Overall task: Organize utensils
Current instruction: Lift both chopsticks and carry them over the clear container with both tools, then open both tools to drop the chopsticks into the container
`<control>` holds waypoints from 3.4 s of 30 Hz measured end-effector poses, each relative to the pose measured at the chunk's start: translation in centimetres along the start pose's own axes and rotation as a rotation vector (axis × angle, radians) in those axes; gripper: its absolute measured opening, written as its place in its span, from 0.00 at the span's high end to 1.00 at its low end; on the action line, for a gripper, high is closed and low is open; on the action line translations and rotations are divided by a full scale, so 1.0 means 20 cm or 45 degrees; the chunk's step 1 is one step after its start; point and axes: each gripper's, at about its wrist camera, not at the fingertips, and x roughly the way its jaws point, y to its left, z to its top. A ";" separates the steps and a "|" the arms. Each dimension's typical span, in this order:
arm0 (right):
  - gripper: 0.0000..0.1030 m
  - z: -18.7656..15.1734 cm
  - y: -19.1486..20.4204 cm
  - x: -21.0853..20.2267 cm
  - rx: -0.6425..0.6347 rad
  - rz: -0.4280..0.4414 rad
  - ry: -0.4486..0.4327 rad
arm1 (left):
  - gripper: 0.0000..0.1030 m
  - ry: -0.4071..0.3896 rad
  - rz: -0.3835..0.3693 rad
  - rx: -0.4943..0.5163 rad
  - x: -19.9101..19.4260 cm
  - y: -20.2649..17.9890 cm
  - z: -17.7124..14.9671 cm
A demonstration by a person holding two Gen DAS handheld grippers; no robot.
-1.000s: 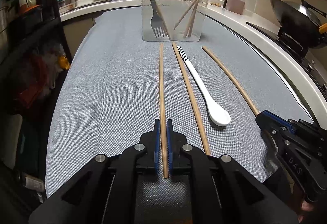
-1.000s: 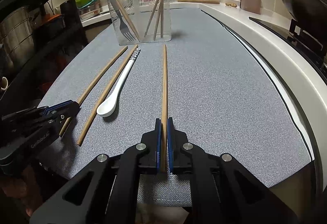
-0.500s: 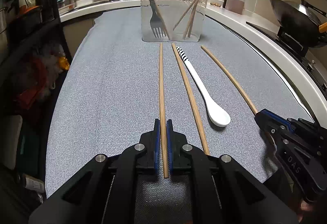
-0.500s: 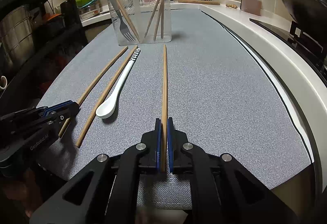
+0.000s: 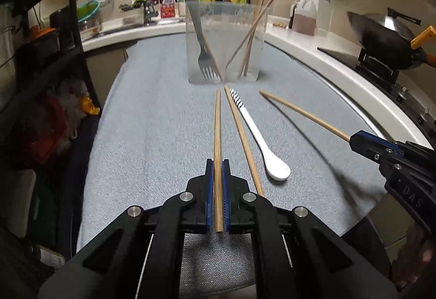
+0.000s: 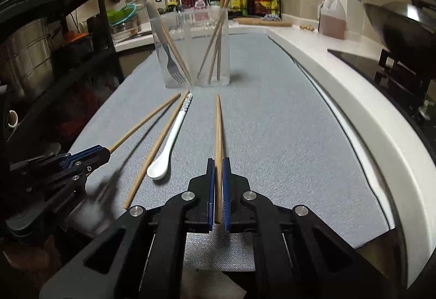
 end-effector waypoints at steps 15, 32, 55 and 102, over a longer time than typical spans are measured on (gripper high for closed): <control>0.95 0.23 -0.03 -0.27 -0.020 0.032 -0.169 | 0.94 -0.199 -0.011 -0.038 -0.24 0.07 0.21; 0.95 0.52 -0.03 -0.36 -0.032 0.116 -0.232 | 0.94 -0.232 -0.087 -0.081 -0.37 0.19 0.58; 0.95 0.94 -0.01 -0.27 -0.071 0.190 -0.275 | 0.94 -0.232 -0.183 -0.081 -0.34 0.21 1.08; 0.73 1.15 -0.03 0.06 -0.098 0.081 -0.282 | 0.76 -0.256 -0.094 -0.114 -0.07 0.28 1.22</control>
